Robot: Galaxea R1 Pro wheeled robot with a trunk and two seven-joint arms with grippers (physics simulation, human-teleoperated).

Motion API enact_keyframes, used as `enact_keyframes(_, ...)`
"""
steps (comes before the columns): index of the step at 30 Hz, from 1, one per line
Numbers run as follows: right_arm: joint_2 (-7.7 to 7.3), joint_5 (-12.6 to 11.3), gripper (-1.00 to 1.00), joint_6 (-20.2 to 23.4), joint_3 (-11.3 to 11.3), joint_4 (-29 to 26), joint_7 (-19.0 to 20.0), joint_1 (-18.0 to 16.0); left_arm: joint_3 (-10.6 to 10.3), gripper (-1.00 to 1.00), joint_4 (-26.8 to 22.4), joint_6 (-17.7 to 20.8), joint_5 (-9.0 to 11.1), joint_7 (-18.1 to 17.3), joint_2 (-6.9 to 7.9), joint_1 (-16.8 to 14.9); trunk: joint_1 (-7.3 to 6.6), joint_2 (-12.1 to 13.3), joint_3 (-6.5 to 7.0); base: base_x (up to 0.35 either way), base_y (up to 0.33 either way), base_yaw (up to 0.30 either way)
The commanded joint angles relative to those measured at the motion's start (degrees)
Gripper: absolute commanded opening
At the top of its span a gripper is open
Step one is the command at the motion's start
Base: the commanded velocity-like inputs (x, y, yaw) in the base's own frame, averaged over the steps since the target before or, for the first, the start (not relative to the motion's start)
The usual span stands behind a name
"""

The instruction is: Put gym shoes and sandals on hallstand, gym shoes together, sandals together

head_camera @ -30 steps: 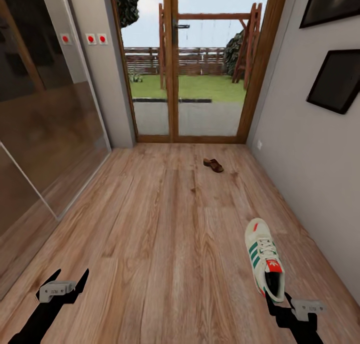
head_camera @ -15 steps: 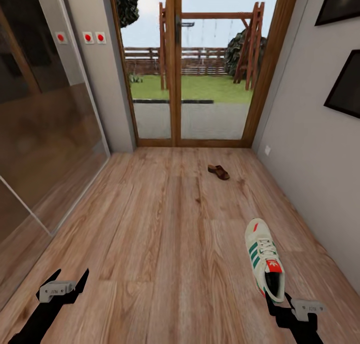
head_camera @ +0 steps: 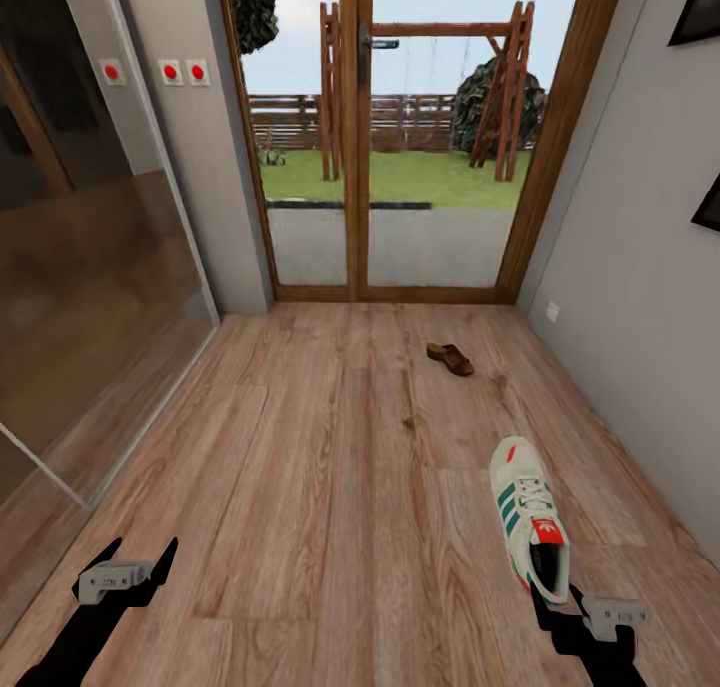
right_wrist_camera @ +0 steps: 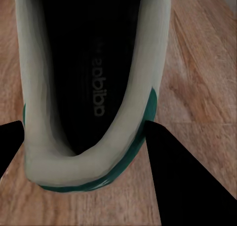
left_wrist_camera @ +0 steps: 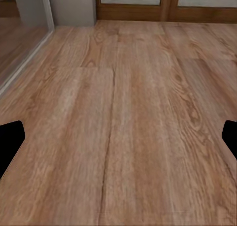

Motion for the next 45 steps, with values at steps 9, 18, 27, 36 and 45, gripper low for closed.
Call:
enact_keyframes(9,0.0,-0.1,-1.0,0.0,0.0,0.0,0.0,0.0,0.0,1.0,0.0,0.0,0.0,0.0,0.0,0.0,0.0,0.0,0.0,0.328,0.115,0.0)
enact_keyframes(18,0.0,-0.1,-1.0,0.0,0.0,0.0,0.0,0.0,-0.1,1.0,0.0,0.0,0.0,0.0,0.0,0.0,0.0,0.0,0.0,0.328,0.125,0.0)
enact_keyframes(27,0.0,-0.1,-1.0,-0.1,0.0,0.0,0.0,0.0,-0.1,1.0,0.2,-0.1,-0.1,0.0,-0.02,0.0,0.0,0.0,0.0,0.328,0.09,0.0)
enact_keyframes(36,0.0,-0.1,-1.0,-0.2,0.0,0.0,0.0,0.0,-0.2,1.0,0.7,-0.1,-0.3,0.0,0.0,0.0,0.0,0.0,0.0,0.328,0.027,0.0)
enact_keyframes(45,0.0,-0.1,-1.0,-0.2,0.0,0.0,0.0,0.0,-0.2,1.0,0.8,-0.1,-0.4,0.0,0.0,-0.1,0.0,0.0,0.0,0.328,0.006,0.0)
